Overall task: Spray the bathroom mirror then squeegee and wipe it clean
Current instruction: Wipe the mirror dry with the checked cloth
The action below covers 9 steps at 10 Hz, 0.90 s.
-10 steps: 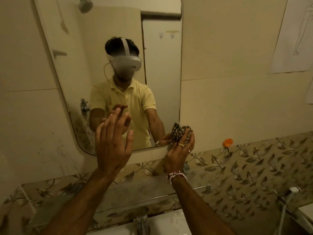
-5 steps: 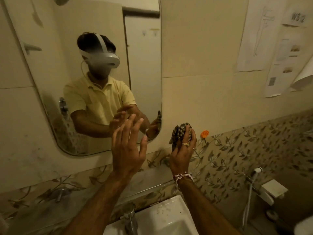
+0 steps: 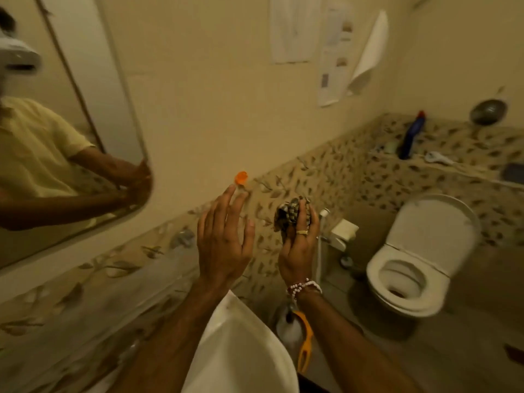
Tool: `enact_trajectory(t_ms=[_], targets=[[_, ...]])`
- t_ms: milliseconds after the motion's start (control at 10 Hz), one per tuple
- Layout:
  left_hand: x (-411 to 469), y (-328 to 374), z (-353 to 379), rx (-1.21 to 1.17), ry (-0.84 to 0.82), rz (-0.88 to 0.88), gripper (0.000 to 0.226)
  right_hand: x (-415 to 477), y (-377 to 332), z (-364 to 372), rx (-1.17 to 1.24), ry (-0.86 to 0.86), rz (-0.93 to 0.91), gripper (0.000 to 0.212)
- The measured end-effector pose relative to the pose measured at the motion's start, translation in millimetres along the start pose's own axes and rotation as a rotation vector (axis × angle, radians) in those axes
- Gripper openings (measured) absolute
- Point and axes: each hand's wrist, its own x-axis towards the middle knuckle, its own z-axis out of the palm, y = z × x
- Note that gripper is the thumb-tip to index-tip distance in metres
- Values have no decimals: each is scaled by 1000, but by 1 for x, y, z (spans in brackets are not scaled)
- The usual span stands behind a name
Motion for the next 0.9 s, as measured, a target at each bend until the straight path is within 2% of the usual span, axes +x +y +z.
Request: enact_trajectory(t_ms=[200, 500, 600, 700, 800, 900], targets=[[-7, 46, 89, -84, -149, 15, 52, 11, 82, -44, -89, 1, 38, 62], [-69, 70, 202, -165, -419, -116, 55, -17, 202, -68, -226, -154, 251, 60], [-89, 70, 225, -181, -498, -153, 57, -31, 219, -69, -161, -212, 372, 49], [-120, 66, 261, -200, -662, -216, 57, -59, 249, -66, -195, -302, 507, 89], [-140, 65, 277, -190, -764, -248, 58, -82, 274, -64, -268, -383, 569, 70], [-167, 67, 303, -215, -750, -252, 53, -113, 307, -57, -213, -363, 713, 54]])
